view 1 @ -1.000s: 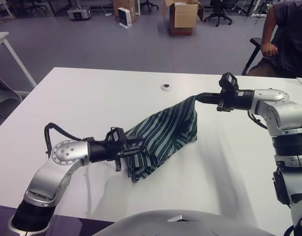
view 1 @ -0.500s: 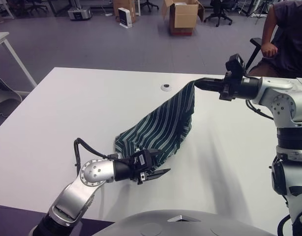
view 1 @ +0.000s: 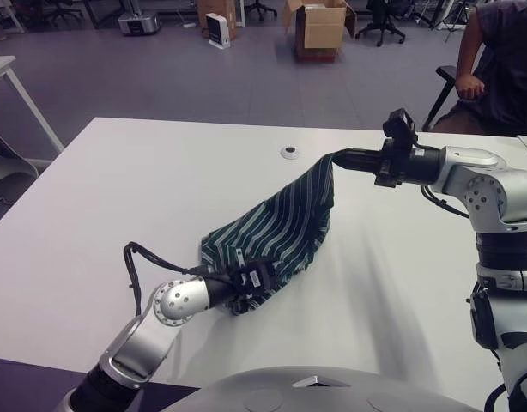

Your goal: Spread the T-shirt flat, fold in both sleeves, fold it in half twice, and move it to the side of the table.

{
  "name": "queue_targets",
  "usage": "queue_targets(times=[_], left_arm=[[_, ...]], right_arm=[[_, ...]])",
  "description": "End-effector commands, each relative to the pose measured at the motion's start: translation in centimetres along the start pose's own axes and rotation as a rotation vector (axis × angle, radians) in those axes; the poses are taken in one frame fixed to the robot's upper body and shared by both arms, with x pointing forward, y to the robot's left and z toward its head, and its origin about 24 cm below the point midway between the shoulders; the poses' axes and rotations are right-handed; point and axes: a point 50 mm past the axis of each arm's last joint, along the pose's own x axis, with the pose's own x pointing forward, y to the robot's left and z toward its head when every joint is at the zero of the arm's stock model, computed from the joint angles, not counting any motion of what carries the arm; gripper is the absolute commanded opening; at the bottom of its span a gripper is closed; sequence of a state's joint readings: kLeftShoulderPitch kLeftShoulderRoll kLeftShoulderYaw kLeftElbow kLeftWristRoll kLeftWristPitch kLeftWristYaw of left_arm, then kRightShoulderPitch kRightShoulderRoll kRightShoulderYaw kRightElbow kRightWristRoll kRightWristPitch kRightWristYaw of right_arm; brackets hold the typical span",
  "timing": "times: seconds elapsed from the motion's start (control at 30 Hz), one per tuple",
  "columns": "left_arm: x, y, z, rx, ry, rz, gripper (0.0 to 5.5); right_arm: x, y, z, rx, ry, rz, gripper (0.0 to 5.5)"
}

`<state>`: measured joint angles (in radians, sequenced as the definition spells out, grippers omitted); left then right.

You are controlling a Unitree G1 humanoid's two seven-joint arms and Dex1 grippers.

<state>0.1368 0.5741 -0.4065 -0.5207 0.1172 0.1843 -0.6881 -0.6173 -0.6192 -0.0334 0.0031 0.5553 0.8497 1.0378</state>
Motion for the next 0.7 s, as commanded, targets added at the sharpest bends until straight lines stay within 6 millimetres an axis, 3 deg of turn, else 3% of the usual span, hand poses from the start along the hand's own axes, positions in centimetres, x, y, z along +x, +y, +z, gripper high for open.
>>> queue_targets(times=[0.03,0.23,0.37,0.5,0.57,0.7], left_arm=[[-0.2,0.2,0.0,-0.01,0.001,0.005,0.97],[-0.6,1.0,-0.2,-0.023,0.005,0.024,0.01],[-2.3,4.5,0.0,-0.048,-0.039,0.122,0.01],[-5.1,10.0,2.9,-0.099,-0.256,0.272,0.01],[-6.0,11.7,4.5,-0.12,-0.356,0.302,0.01],[-7.8,15.0,8.3,-0.136,-0.526,0.328,0.01]], right_arm=[[0.2,0.3,-0.1,-0.002,0.005,0.013,0.0],[0.1,0.2,-0.1,-0.008,0.008,0.007,0.0],[-1.2,-1.2,0.8,-0.04,-0.005,-0.057,0.0],[-3.1,-2.5,3.5,-0.077,-0.095,-0.084,0.0],[-3.8,-2.5,4.8,-0.093,-0.155,-0.053,0.0],[-6.5,-0.4,10.2,-0.156,-0.382,0.14,0.0]])
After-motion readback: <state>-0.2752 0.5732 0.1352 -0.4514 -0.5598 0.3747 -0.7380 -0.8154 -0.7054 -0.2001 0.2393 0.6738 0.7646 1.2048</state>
